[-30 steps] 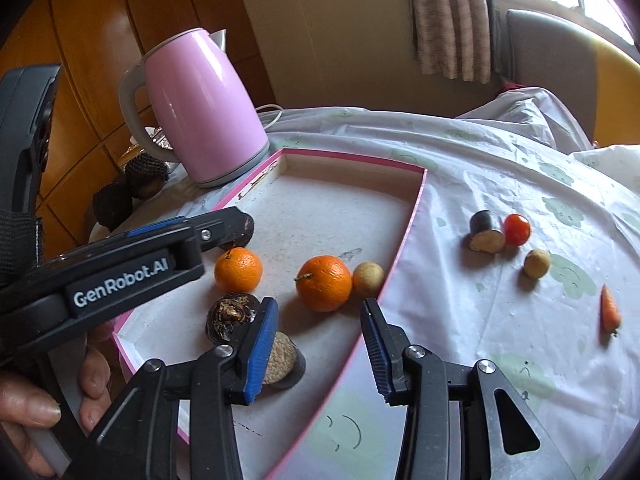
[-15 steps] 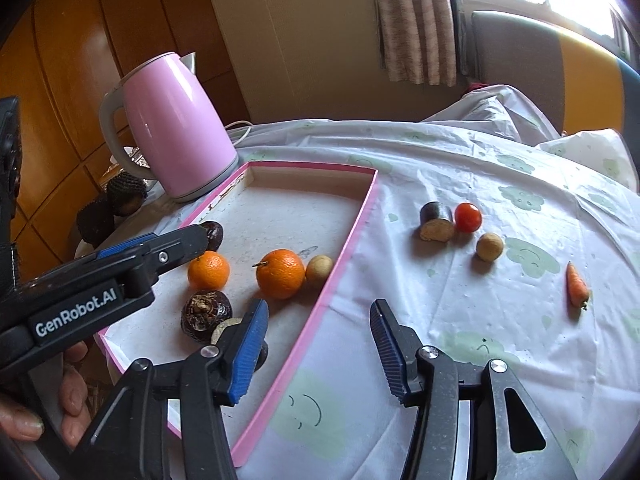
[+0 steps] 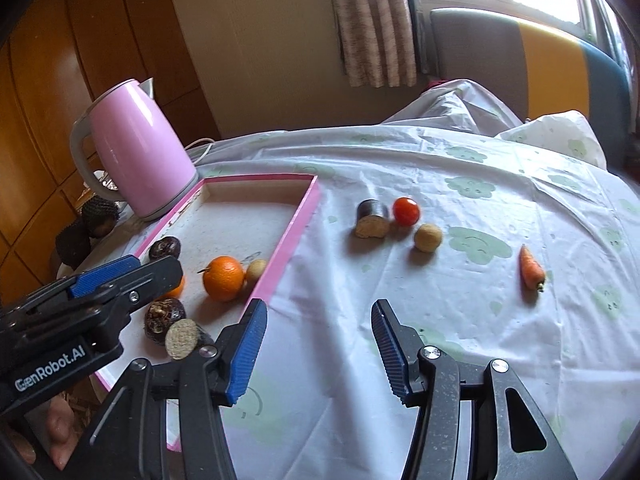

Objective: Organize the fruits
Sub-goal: 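Move both open tools away from the tray toward the remaining produce, then grasp the orange carrot with the right tool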

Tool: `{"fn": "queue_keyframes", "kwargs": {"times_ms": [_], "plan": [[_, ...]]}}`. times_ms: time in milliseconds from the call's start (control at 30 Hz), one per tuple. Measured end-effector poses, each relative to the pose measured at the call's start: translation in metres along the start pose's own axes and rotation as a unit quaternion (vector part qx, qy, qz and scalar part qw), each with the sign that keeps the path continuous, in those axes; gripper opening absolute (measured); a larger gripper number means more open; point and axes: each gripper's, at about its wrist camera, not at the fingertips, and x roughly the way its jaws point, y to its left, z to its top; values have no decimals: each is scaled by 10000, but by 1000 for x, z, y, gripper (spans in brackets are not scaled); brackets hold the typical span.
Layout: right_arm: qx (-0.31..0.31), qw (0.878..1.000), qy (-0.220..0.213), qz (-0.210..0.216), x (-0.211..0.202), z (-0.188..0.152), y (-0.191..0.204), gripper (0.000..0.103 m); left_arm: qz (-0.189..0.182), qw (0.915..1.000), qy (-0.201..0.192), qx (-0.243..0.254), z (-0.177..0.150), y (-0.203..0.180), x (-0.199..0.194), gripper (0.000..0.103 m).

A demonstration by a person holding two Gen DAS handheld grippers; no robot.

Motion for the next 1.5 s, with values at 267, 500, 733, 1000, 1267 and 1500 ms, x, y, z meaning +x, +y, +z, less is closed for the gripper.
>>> {"fn": "queue_keyframes", "kwargs": {"times_ms": [267, 500, 733, 1000, 1267, 1500], "plan": [[385, 9986, -68, -349, -7, -1, -41, 57, -111, 9997, 91, 214, -1, -18, 5, 55], [716, 9946, -153, -736, -13, -1, -81, 57, -197, 9989, 197, 387, -2, -34, 13, 55], [960, 9879, -175, -1204, -17, -5, -121, 60, -459, 9967, 418, 516, -3, -52, 27, 55], [979, 9857, -23, -1373, -1, 2, -149, 60, -673, 9936, 700, 569, -6, -65, 42, 55], [507, 9880, 287, -1430, 37, 15, -146, 45, -790, 9924, 782, 531, 3, -73, 55, 55], [412, 9888, 328, -1395, 43, 17, -146, 25, -876, 9916, 873, 368, 16, -80, 73, 52]]}}
